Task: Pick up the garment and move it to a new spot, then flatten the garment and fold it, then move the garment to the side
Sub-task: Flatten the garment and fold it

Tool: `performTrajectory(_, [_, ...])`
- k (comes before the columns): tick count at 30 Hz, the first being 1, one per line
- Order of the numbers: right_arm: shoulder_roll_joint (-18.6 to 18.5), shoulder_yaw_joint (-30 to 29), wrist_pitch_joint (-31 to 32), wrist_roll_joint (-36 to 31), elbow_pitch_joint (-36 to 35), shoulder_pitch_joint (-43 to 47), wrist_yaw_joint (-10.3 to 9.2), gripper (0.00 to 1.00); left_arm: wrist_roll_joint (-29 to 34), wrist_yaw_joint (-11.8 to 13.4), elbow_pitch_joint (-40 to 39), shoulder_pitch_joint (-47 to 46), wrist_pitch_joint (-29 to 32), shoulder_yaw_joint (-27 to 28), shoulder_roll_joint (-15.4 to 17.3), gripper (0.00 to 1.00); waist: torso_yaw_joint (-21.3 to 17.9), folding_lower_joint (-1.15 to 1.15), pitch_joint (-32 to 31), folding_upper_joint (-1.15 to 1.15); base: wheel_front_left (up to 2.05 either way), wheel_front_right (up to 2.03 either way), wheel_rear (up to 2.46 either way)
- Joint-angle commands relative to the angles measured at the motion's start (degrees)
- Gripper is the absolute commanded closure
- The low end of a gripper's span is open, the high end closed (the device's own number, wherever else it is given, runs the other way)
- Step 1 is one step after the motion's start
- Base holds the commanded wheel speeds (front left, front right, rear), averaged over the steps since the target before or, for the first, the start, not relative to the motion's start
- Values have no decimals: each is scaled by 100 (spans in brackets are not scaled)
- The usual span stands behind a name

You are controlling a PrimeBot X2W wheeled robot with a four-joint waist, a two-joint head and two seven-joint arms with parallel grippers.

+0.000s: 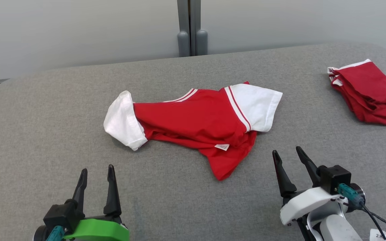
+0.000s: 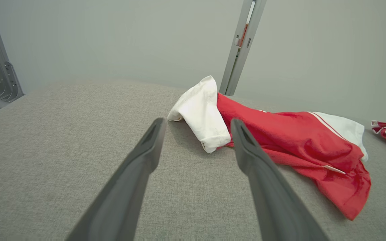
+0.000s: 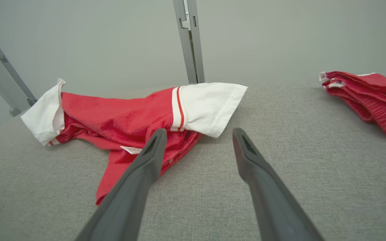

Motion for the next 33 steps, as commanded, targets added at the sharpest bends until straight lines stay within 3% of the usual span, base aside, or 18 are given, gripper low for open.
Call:
performTrajectory(1, [-10,24,51,56,90,-147,-9,0,-13,27,-15,-95,-1,-19,2,0,120,0,124,0,0,0,0])
performTrajectory(17, [-11,117,401,214,1961,-1366,-9,0,-62,130,57,-404,-2,-220,4,0,894,0,696,0,0,0,0])
performTrajectory(18, [-13,146,375,251,2030,-1407,-9,30,-68,141,54,-406,-2,-217,5,0,907,0,702,0,0,0,0])
performTrajectory(19, [-14,161,363,268,2070,-1427,-9,53,-71,135,51,-405,-2,-215,4,0,913,0,705,0,0,0,0])
performTrajectory(20, [-15,235,331,349,2193,-1486,-9,86,-76,148,49,-393,-2,-201,4,0,911,0,706,0,0,0,0])
performTrajectory(21, [-14,262,297,378,2231,-1520,-9,100,-75,153,53,-390,-2,-190,4,0,900,0,704,0,0,0,0])
performTrajectory(28, [-16,382,-9,417,2011,-1630,-9,100,-23,147,70,-383,-1,-184,5,0,712,0,643,0,0,0,0])
performTrajectory(33, [-43,102,-117,189,1306,-1439,-9,100,6,144,66,-324,-1,-156,5,0,487,0,584,0,0,0,0])
